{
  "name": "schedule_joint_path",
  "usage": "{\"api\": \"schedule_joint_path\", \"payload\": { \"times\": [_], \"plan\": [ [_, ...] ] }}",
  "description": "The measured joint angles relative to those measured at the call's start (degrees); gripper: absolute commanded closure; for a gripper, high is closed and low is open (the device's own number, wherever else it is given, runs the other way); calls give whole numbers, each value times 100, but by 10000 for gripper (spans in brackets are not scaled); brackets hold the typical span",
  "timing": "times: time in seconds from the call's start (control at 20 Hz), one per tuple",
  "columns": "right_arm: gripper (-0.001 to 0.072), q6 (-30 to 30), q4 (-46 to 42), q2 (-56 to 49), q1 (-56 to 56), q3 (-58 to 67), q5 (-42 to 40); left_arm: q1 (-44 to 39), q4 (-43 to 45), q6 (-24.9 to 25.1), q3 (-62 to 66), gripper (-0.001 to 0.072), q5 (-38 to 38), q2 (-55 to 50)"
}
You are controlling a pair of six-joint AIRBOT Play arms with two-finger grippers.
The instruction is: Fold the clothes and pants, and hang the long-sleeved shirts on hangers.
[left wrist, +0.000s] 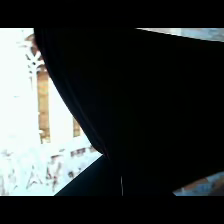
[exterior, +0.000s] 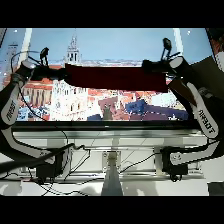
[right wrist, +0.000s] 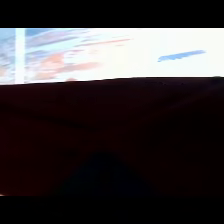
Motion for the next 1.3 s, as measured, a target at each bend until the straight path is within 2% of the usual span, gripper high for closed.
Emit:
{"api": "schedule_joint_path", "payload": {
  "times": [0.25, 0.5, 0.8, 0.95, 1.1, 1.3],
  "plan": [
    [695, -66, -9, -120, 1084, 125, -450, 275, 9, -17, 535, 693, -1661, 706],
    [695, 507, 50, -730, 2404, 671, -503, 682, 20, -85, 645, 692, -2708, 1869],
    [694, 992, 514, -1440, 4072, 1766, -555, 1078, 17, -111, 667, 691, -2997, 2551],
    [694, 1056, 520, -1532, 4389, 2149, -748, 1104, 7, -111, 667, 692, -3034, 2629],
    [694, 1082, 74, -1523, 4146, 2389, -413, 994, 7, -111, 662, 692, -2929, 2658],
    [694, 1099, -741, -1357, 3021, 2511, 603, 328, 9, -111, 658, 692, -2516, 2562]
  ]
}}
